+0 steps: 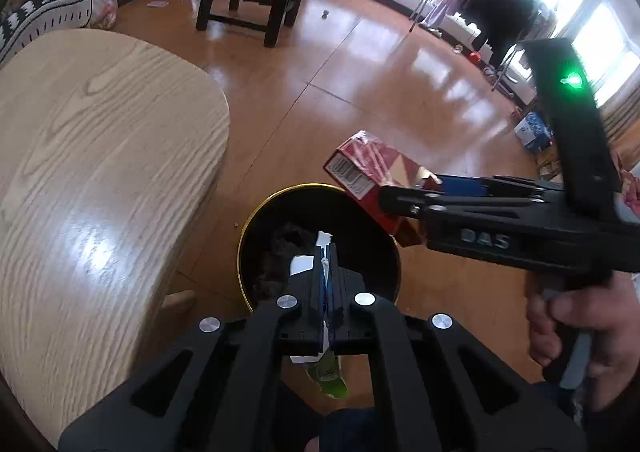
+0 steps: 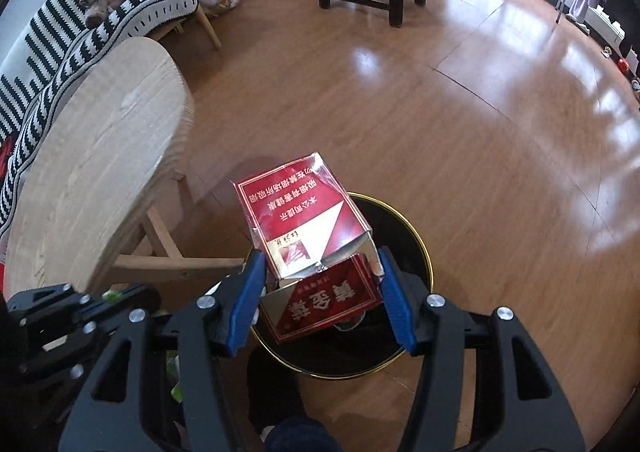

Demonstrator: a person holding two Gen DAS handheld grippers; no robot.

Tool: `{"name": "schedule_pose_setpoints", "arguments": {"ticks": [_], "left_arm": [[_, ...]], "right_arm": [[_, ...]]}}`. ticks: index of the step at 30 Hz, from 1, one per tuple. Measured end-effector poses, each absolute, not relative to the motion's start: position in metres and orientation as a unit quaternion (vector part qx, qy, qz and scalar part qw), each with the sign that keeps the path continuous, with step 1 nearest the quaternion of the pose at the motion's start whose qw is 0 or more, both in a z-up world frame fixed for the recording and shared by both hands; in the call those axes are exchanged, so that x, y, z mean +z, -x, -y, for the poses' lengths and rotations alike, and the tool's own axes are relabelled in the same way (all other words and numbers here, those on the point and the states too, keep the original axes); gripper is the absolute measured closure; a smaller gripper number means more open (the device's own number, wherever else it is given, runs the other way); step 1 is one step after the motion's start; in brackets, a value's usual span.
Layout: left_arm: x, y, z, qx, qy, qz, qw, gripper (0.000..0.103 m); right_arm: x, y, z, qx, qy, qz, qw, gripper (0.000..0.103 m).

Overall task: Collect trash
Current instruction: 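Carry packaging and red box over the bin and open both tools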

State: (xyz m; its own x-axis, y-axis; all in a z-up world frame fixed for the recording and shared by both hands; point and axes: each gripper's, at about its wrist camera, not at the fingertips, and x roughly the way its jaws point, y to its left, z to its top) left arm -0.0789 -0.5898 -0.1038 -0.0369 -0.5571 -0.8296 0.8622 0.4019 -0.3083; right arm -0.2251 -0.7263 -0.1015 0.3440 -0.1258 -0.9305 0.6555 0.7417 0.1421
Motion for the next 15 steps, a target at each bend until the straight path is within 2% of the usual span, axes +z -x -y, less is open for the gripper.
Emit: {"name": "schedule_pose_setpoints", "arguments": {"ticks": [9,13,14,15], "left_arm": [[-0.119,0.082,0.609,-0.528,-0.172,-0.495,0.668,0.103],[-0.122,0.085,0.611,-0.534,-0.177,-0.497,0.660,0.101],[-0.123,0.086,0.612,-0.534,-0.178,-0.498,0.659,0.098],[-0.126,0.084,0.614,-0.531,-0.180,-0.500,0.660,0.083]], "right_arm": [[-0.105,0.228,0.734,-0.259,-0.264,-0.515,0.774,0.046],[-0.104,0.228,0.733,-0.264,-0.264,-0.513,0.773,0.041],[-0.104,0.228,0.733,-0.265,-0.265,-0.512,0.773,0.037],[-0.103,0.226,0.733,-0.267,-0.264,-0.511,0.773,0.036]]}}
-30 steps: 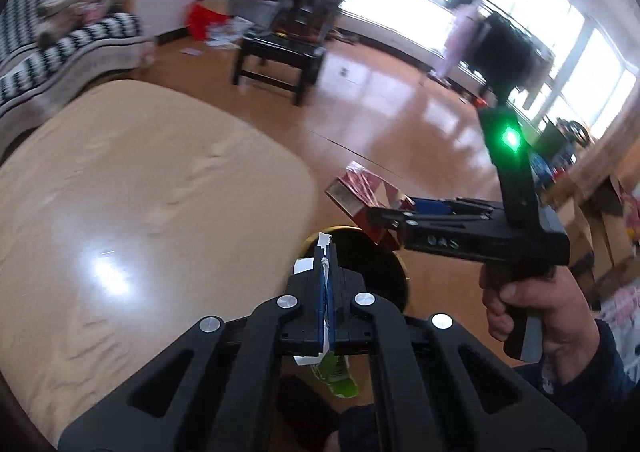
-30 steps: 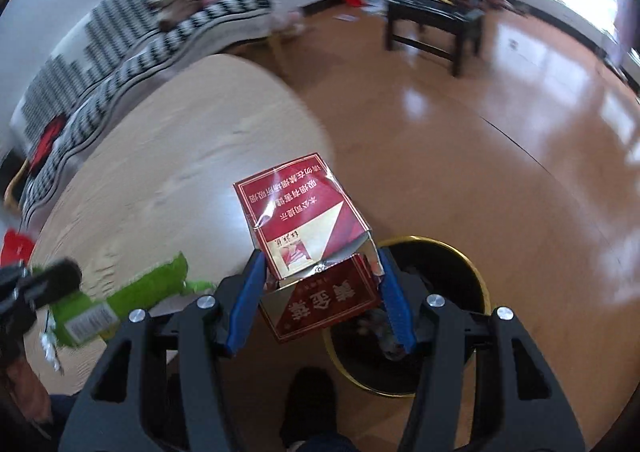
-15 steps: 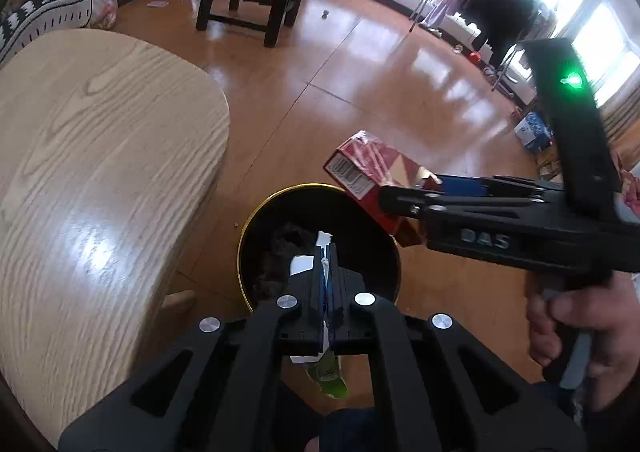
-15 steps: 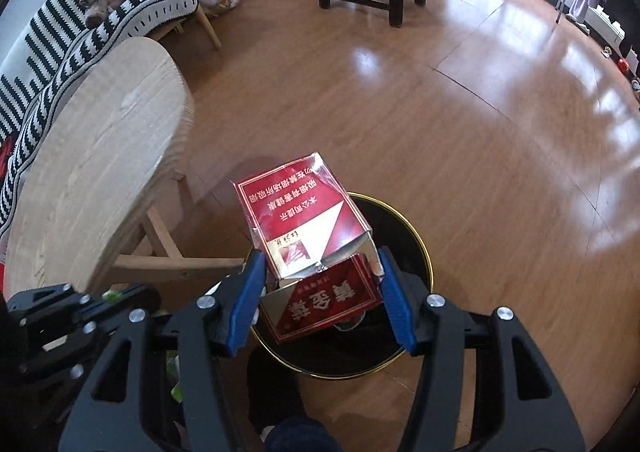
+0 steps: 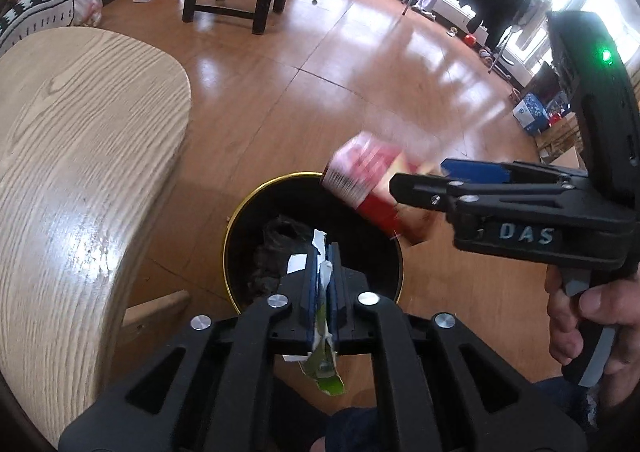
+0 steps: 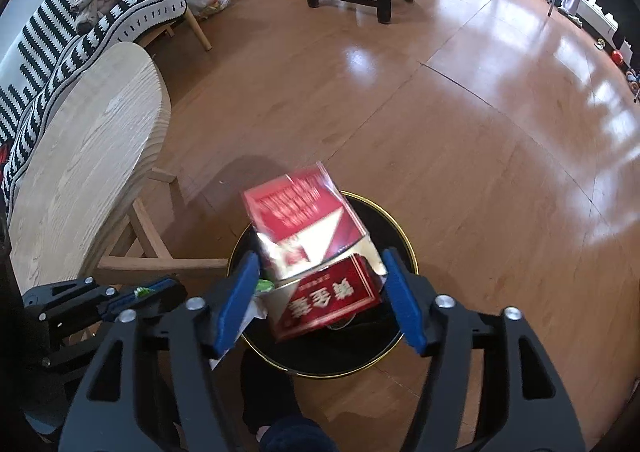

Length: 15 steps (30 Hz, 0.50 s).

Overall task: Collect trash
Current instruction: 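Carry packaging and red box over the bin and open both tools, then return both tools from the bin to the table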

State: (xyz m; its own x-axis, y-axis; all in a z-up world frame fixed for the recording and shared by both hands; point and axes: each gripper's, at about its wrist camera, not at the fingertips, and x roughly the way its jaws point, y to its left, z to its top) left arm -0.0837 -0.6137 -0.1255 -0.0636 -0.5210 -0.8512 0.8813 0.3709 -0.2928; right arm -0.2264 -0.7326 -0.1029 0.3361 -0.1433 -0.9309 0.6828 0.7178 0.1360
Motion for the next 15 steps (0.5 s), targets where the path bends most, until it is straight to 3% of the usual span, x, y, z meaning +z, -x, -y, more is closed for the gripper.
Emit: {"name": "schedule_pose_setpoints", "arguments": {"ticks": [1,2,3,10,15], "left_arm": [[-0.125,0.083,0.612,-0.529,-0.178,-0.501,0.662,0.069],[-0.124,0.081,0.611,-0.526,-0.175,-0.499,0.666,0.037],[-0.121,0.080,0.608,-0.523,-0.172,-0.493,0.674,0.023],[-0.099,0.077,0.584,-0.518,-0.165,-0.482,0.688,0.022],[-0.056,0.080,0.540,-0.525,-0.157,-0.445,0.708,0.022]], "right_arm": [[-0.102,0.227,0.733,-0.269,-0.265,-0.509,0.773,0.036],[-0.101,0.227,0.733,-0.270,-0.266,-0.508,0.774,0.035],[-0.100,0.229,0.733,-0.271,-0.267,-0.506,0.774,0.035],[-0.074,0.225,0.725,-0.279,-0.258,-0.474,0.795,0.029],[-0.042,0.204,0.701,-0.263,-0.234,-0.441,0.826,0.024]]}}
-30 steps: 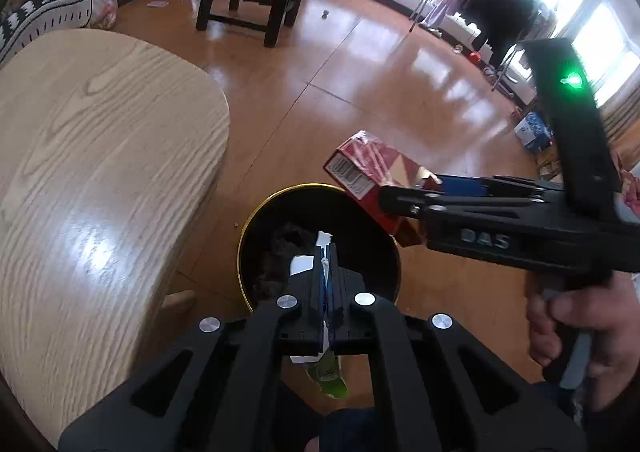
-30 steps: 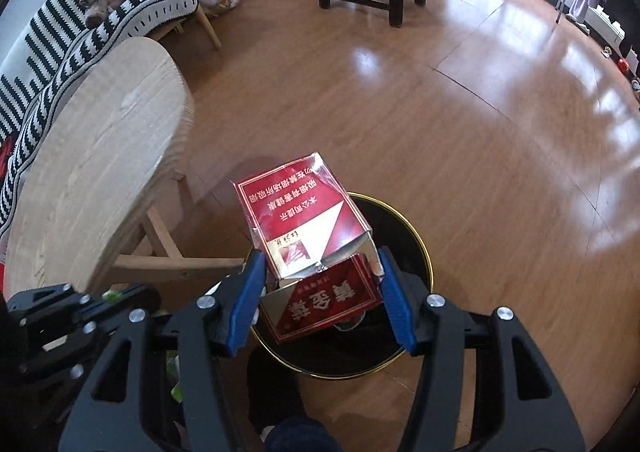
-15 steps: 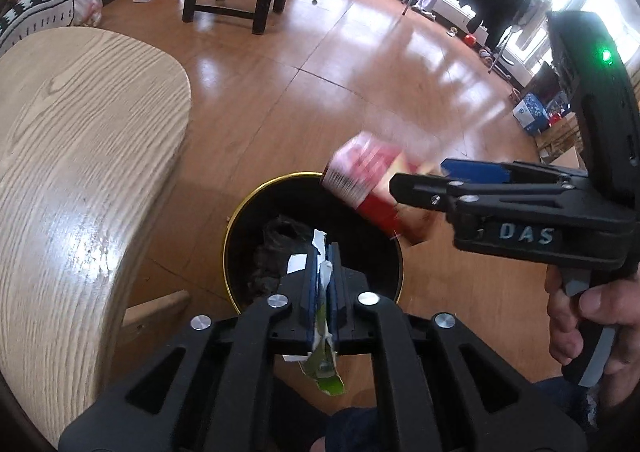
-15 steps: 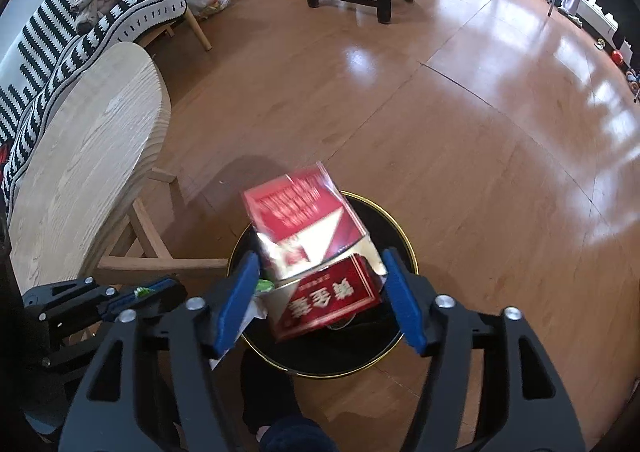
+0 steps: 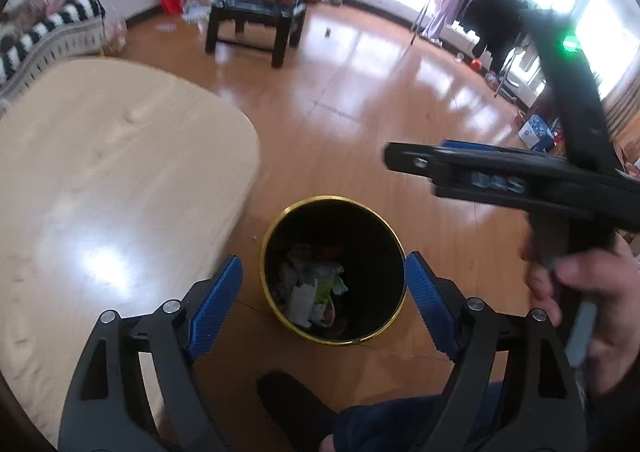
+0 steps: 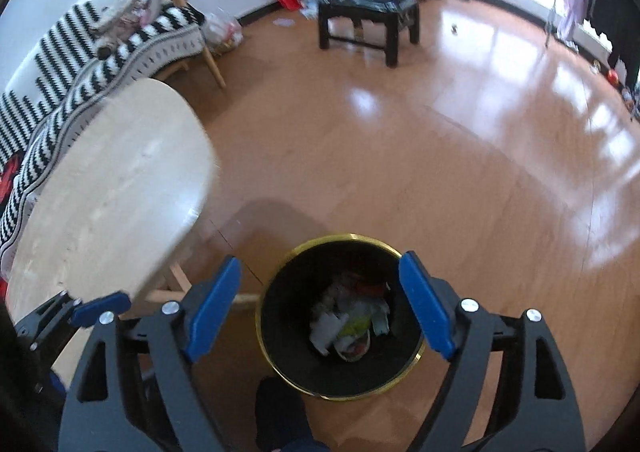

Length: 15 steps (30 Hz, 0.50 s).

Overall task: Collect trash
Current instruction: 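Return both tools from the bin to the table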

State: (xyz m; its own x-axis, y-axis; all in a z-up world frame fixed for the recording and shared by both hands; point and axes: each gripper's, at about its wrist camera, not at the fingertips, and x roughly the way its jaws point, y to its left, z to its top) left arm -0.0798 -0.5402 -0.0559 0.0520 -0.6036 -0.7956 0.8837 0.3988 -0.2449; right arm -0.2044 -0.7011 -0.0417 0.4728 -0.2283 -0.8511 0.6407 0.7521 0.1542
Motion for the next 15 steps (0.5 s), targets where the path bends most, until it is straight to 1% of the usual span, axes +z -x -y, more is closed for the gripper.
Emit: {"name": "schedule_pose_setpoints", "arguments": {"ticks": [3,7,11,15], "left_arm": [[-0.030,0.074,0.502,-0.516,-0.147,-0.425,0.729,0.020],[-0.006,0.054,0.442,-0.476,-0.121,-0.418,0.765,0.020],[0.010,0.029,0.361,-0.407,-0.092,-0.421,0.805,0.020],[0.013,0.014,0.266,-0.317,-0.065,-0.427,0.845,0.018]], "right_arm": [[-0.021,0.179,0.672,-0.233,-0.220,-0.424,0.848,0.022],[-0.005,0.134,0.619,-0.172,-0.186,-0.424,0.870,0.020],[0.002,0.089,0.552,-0.104,-0.146,-0.429,0.885,0.020],[0.005,0.051,0.478,-0.035,-0.102,-0.437,0.893,0.019]]}}
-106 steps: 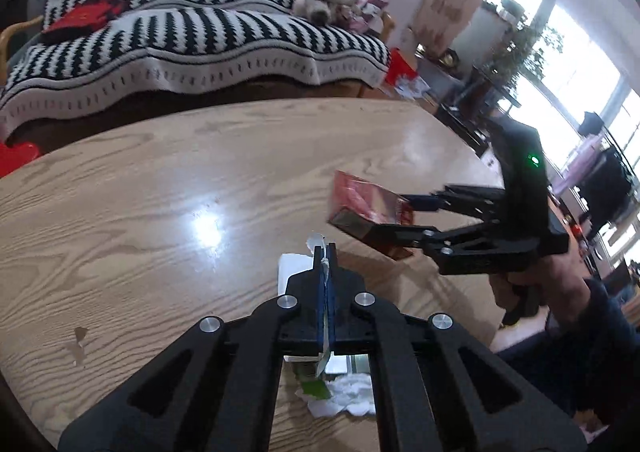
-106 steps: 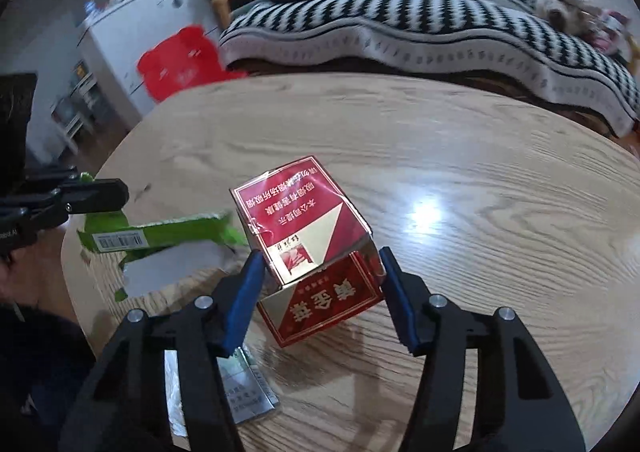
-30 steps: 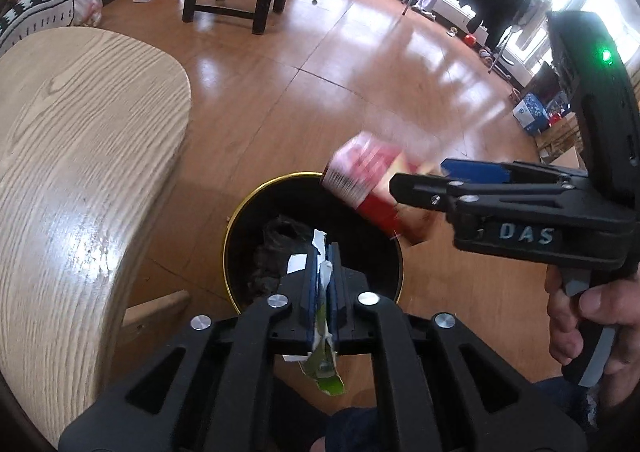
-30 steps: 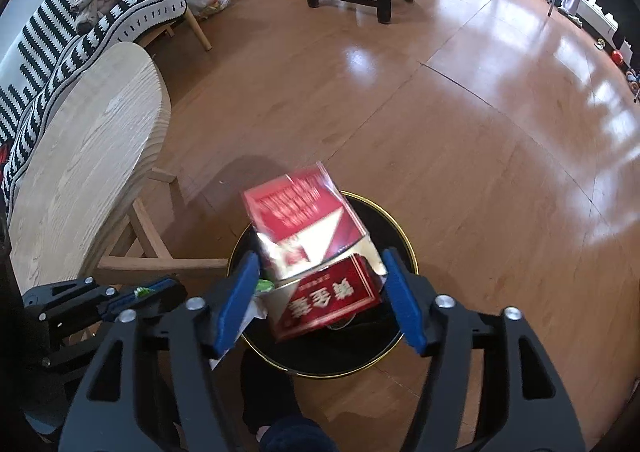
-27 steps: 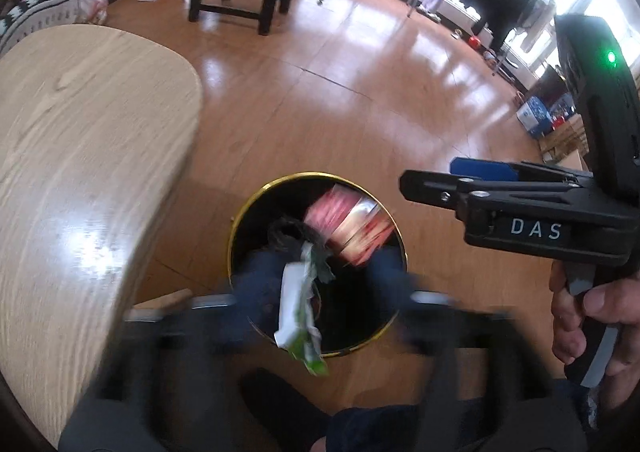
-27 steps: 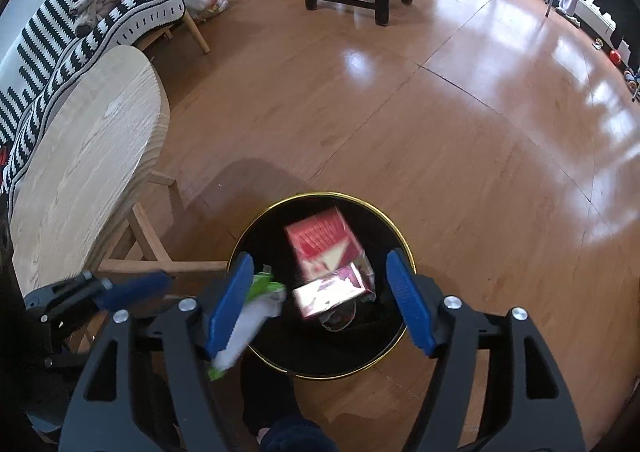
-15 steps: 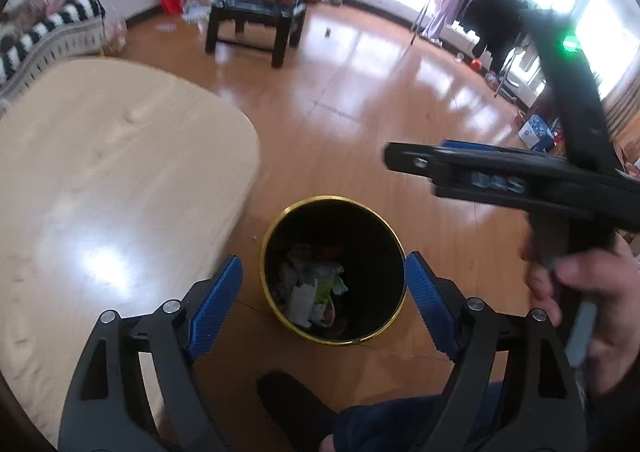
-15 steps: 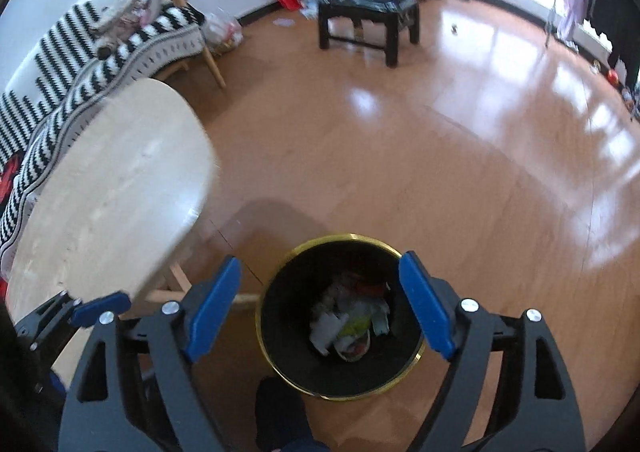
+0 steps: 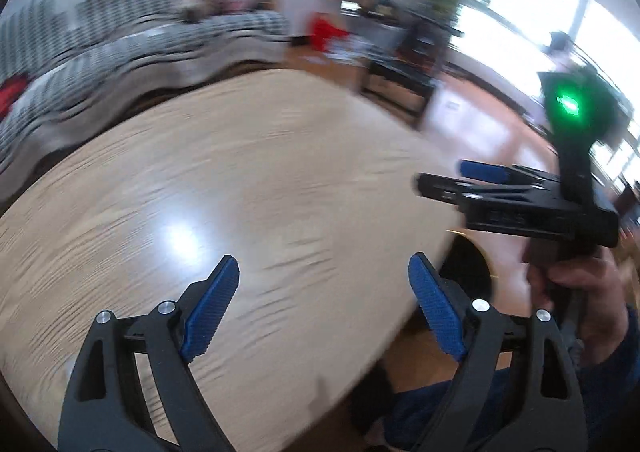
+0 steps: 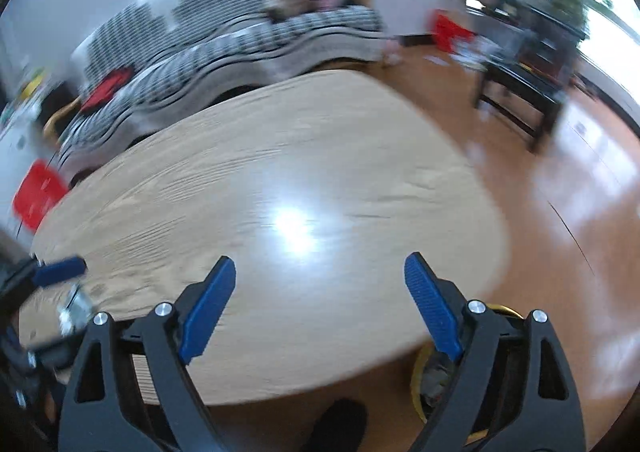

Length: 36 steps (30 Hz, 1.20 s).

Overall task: Collect trash
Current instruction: 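Return both tools from the bin to the table, then grasp the white tissue with the left tool while the right tool grasps the silver-green cigarette pack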

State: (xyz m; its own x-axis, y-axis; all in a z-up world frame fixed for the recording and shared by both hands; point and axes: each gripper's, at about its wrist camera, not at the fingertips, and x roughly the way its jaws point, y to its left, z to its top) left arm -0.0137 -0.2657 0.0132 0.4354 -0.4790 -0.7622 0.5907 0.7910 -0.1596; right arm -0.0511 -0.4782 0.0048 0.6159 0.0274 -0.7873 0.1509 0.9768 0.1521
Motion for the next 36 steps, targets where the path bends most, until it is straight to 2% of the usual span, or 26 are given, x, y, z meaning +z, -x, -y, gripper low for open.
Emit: {"name": "schedule_pose_setpoints", "arguments": {"ticks": [7,11,16,24,36], "left_arm": [[-0.003,0.022,0.112,-0.132,-0.031,-0.455,0.880,0.018],[-0.024,0.037,0.060,-0.090,0.020,-0.481,0.872,0.017],[-0.050,0.041,0.052,-0.067,0.035,-0.495,0.866,0.017],[-0.078,0.035,0.055,-0.069,0.023,-0.521,0.850,0.017],[-0.095,0.031,0.015,-0.045,0.013,-0.521,0.852,0.017]], "right_arm": [[0.002,0.010,0.354,0.083,-0.049,-0.450,0.888,0.019],[-0.007,-0.003,0.295,0.132,-0.011,-0.457,0.879,0.016],[-0.030,-0.010,0.248,0.165,0.048,-0.475,0.863,0.016],[-0.051,-0.005,0.228,0.194,0.075,-0.490,0.846,0.016],[-0.076,0.012,0.159,0.259,0.167,-0.478,0.823,0.016]]}}
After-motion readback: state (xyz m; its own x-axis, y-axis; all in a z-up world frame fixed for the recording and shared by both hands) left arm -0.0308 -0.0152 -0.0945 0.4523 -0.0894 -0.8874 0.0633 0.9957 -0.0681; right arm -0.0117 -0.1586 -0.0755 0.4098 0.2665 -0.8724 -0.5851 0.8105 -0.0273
